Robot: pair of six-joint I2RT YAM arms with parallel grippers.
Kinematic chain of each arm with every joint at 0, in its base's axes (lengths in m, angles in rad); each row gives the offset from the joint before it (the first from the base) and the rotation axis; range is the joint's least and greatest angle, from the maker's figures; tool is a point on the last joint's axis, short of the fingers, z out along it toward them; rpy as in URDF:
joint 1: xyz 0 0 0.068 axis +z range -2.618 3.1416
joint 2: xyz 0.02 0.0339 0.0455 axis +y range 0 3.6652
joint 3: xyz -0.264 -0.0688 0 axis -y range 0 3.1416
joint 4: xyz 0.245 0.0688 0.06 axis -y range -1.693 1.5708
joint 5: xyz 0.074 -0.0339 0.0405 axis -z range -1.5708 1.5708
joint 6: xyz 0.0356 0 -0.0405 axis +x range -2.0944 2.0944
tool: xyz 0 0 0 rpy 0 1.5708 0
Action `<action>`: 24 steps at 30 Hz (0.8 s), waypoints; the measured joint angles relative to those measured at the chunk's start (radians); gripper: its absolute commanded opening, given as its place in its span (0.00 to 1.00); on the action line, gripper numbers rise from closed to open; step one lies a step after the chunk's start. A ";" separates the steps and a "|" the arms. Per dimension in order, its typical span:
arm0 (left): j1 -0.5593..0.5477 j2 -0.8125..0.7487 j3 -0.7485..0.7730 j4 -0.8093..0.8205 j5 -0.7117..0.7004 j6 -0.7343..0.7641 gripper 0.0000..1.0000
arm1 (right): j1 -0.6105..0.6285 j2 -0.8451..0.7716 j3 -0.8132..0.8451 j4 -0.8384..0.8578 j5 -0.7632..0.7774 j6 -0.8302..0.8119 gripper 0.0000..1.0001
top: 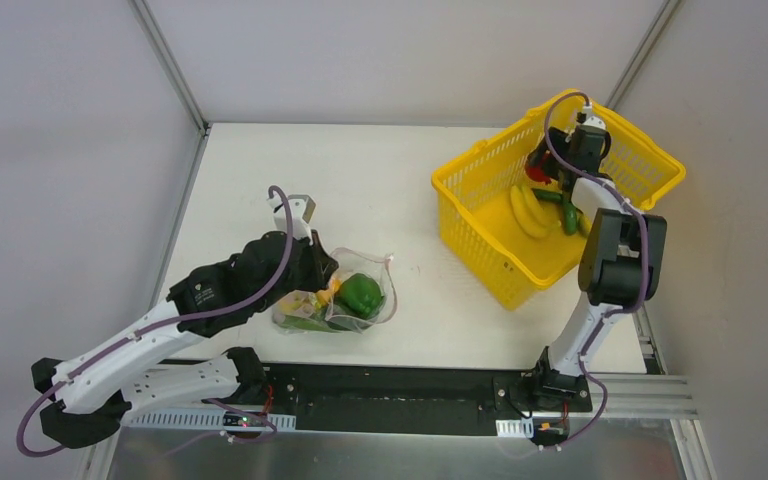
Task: Place the food in the zip-top bag and seal the zipper
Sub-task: Pick up the fake vegetable from the bin.
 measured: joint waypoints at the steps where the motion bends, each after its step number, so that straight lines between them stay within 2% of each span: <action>1: 0.000 -0.003 0.000 0.001 0.001 -0.003 0.00 | 0.000 -0.034 -0.008 -0.014 -0.013 0.015 0.38; 7: 0.000 -0.031 -0.002 0.006 0.019 -0.022 0.00 | 0.001 -0.262 -0.047 -0.088 -0.071 0.085 0.38; 13: 0.000 -0.064 -0.022 0.009 0.028 -0.044 0.00 | 0.001 -0.508 -0.161 -0.195 -0.146 0.142 0.39; 19: 0.000 -0.084 -0.031 0.013 0.031 -0.058 0.00 | 0.001 -0.752 -0.237 -0.297 -0.298 0.210 0.40; 24: 0.000 -0.097 -0.040 0.015 0.031 -0.074 0.00 | 0.003 -0.908 -0.280 -0.241 -0.520 0.348 0.38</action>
